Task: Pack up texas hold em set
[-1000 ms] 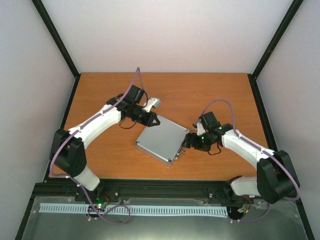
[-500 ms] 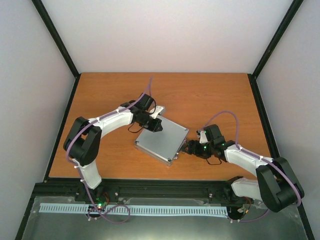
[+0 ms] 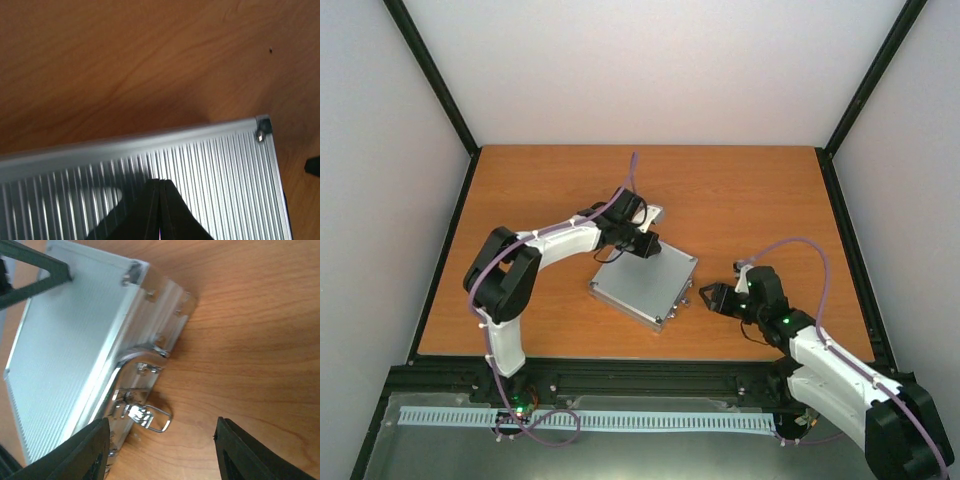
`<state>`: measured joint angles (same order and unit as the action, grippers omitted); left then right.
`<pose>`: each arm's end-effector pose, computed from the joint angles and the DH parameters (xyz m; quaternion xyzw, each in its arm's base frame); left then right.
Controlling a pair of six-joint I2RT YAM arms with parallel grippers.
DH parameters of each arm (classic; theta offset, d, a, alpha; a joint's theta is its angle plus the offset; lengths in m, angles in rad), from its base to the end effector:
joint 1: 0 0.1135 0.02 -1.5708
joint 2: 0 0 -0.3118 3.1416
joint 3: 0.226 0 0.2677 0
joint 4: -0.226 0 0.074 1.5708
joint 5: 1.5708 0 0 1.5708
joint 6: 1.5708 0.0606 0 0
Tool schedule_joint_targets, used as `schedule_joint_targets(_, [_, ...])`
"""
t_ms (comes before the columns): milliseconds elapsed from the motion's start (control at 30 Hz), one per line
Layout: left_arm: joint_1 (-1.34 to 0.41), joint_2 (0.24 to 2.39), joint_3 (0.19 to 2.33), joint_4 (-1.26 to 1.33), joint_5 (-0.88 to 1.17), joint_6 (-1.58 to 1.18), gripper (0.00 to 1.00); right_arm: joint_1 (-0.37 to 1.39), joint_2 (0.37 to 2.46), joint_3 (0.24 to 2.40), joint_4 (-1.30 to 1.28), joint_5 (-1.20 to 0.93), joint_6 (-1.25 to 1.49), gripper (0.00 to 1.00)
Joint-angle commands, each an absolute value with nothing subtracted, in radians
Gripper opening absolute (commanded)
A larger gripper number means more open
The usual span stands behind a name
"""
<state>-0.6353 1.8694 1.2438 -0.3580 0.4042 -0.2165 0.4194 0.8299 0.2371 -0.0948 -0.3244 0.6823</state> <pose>0.3321 -0.2745 0.1994 0.2518 0.9052 -0.2921 0.1788 0.1392 0.0832 0.1641 0.0485 0.8936 0.3452 0.2830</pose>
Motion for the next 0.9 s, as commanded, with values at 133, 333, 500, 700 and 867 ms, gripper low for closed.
schedule_joint_targets(133, [-0.646, 1.999, 1.230, -0.387, 0.273, -0.283, 0.01, 0.416, 0.933, 0.285, -0.237, -0.214, 0.662, 0.48])
schedule_joint_targets(333, [-0.646, 1.918, 1.205, -0.393, 0.241, -0.280, 0.01, 0.416, 1.023, 0.332, -0.168, -0.209, 0.621, 0.47])
schedule_joint_targets(500, [-0.646, 1.819, 1.162, -0.404, 0.231, -0.286, 0.01, 0.417, 1.173, 0.388, -0.085, -0.257, 0.599, 0.47])
schedule_joint_targets(700, [-0.646, 1.742, 1.075, -0.418, 0.218, -0.287, 0.01, 0.459, 1.332, 0.444, -0.015, -0.301, 0.597, 0.47])
schedule_joint_targets(867, [-0.646, 1.666, 0.996, -0.420, 0.188, -0.293, 0.01, 0.530, 1.404, 0.516, 0.003, -0.309, 0.600, 0.48])
